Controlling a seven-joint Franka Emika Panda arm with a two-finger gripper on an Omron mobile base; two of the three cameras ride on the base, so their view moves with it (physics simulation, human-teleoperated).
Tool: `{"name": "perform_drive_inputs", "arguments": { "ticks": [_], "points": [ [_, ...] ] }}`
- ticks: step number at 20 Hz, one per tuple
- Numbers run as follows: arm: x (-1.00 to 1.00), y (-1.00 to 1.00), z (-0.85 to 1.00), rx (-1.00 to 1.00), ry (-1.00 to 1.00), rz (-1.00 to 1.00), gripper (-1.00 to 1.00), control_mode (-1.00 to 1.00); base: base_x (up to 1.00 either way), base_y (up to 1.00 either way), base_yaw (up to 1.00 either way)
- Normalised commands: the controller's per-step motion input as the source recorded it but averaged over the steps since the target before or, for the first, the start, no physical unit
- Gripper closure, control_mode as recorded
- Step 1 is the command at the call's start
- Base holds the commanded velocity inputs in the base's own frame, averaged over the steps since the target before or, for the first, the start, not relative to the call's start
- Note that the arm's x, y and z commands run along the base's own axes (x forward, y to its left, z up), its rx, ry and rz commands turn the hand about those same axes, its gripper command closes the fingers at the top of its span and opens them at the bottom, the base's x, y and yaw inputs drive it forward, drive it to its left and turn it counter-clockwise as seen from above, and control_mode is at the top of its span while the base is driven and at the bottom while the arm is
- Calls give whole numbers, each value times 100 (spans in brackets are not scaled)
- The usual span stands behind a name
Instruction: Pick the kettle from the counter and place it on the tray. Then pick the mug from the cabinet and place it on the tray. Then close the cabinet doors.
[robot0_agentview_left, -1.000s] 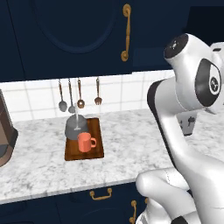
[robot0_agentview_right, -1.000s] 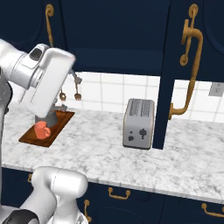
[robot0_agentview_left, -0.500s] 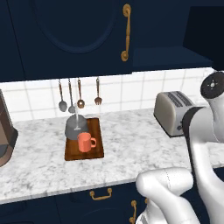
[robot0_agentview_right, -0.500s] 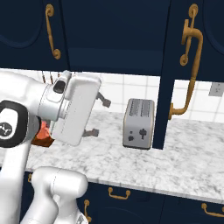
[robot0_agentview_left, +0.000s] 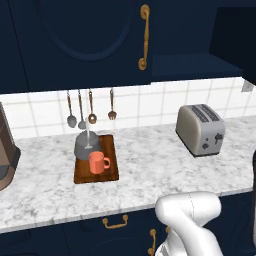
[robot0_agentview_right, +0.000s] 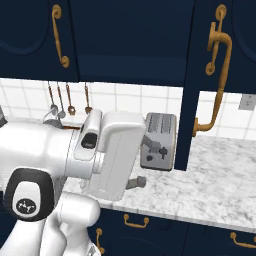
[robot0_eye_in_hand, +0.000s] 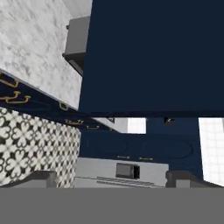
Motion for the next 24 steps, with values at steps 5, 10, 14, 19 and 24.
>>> {"name": "perform_drive_inputs", "arguments": {
  "ticks": [5,10,14,19,24],
  "points": [
    [-23,-71,20,0,0,0,-100,-100,0,0,0],
    [6,-64,13,0,10,0,-100,-100,0,0,0],
    [42,-49,0,0,25,0,-100,-100,0,0,0],
    [52,-47,0,0,26,1,-100,-100,0,0,0],
    [68,-33,0,0,33,10,-100,-100,0,0,0]
  ]
}}
